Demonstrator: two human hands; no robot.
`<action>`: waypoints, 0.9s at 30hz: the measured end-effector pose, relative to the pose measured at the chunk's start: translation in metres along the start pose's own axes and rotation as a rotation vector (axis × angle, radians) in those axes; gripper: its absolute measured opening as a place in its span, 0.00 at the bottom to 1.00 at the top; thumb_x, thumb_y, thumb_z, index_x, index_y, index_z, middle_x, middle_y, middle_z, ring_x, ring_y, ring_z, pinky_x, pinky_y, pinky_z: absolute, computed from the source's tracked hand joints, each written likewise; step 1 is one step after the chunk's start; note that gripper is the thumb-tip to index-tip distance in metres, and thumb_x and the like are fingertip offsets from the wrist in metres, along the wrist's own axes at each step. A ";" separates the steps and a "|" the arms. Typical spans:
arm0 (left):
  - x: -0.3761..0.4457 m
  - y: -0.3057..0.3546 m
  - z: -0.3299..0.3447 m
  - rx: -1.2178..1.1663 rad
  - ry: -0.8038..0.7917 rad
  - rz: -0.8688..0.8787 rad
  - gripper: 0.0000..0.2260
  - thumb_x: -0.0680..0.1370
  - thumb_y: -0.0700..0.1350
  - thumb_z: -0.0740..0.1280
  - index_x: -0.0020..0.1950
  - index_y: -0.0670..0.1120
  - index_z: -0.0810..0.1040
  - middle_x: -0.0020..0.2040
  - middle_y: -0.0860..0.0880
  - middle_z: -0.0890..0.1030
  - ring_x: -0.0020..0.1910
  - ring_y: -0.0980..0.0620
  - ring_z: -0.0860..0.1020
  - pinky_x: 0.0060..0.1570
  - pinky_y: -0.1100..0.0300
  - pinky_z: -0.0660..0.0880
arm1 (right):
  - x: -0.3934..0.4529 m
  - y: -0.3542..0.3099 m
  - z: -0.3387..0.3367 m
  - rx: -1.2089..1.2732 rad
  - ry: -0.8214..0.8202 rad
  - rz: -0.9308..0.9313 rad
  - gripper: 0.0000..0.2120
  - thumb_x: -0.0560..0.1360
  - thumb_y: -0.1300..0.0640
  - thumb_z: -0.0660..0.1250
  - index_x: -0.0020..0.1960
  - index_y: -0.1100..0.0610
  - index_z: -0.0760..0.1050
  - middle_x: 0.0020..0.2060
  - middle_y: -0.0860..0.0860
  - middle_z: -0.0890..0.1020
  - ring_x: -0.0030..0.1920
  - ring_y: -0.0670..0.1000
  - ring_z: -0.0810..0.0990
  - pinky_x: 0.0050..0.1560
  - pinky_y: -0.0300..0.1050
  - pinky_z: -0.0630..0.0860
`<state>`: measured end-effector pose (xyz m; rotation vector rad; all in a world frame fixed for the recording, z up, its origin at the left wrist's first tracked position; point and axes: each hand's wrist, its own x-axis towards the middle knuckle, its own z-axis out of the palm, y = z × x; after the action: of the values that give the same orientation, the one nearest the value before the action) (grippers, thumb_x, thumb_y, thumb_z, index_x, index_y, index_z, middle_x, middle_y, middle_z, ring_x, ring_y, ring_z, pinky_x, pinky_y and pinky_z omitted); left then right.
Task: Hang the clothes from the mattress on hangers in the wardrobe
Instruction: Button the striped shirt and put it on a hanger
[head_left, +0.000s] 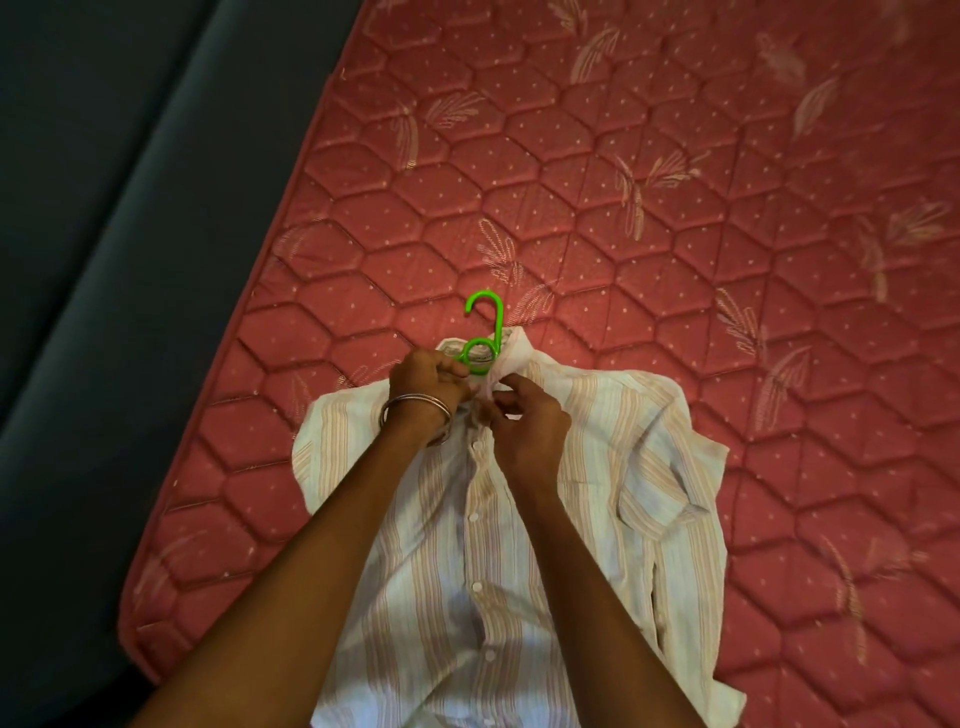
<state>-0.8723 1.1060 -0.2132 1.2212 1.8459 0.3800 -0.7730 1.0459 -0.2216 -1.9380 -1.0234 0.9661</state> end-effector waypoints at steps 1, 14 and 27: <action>-0.002 0.000 0.000 -0.019 -0.003 -0.044 0.07 0.68 0.38 0.76 0.44 0.42 0.84 0.41 0.45 0.84 0.41 0.47 0.82 0.48 0.58 0.78 | -0.001 0.000 0.000 0.017 0.027 0.011 0.13 0.70 0.63 0.75 0.54 0.61 0.81 0.42 0.54 0.86 0.42 0.49 0.84 0.47 0.31 0.73; -0.019 -0.001 0.010 -0.152 0.229 -0.253 0.06 0.66 0.41 0.77 0.42 0.44 0.85 0.44 0.43 0.85 0.46 0.42 0.81 0.49 0.55 0.78 | -0.005 0.016 0.003 0.341 -0.110 0.213 0.14 0.68 0.63 0.75 0.51 0.51 0.81 0.41 0.54 0.86 0.46 0.53 0.85 0.52 0.59 0.80; -0.019 -0.001 0.010 -0.136 0.171 -0.147 0.07 0.66 0.39 0.77 0.42 0.43 0.83 0.42 0.44 0.85 0.41 0.48 0.82 0.43 0.63 0.75 | -0.005 0.014 -0.008 0.941 -0.060 0.503 0.14 0.73 0.77 0.62 0.55 0.66 0.71 0.37 0.60 0.78 0.37 0.54 0.82 0.45 0.54 0.82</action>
<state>-0.8620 1.0874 -0.2102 0.9799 2.0068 0.5323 -0.7631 1.0336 -0.2285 -1.3477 -0.0090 1.4455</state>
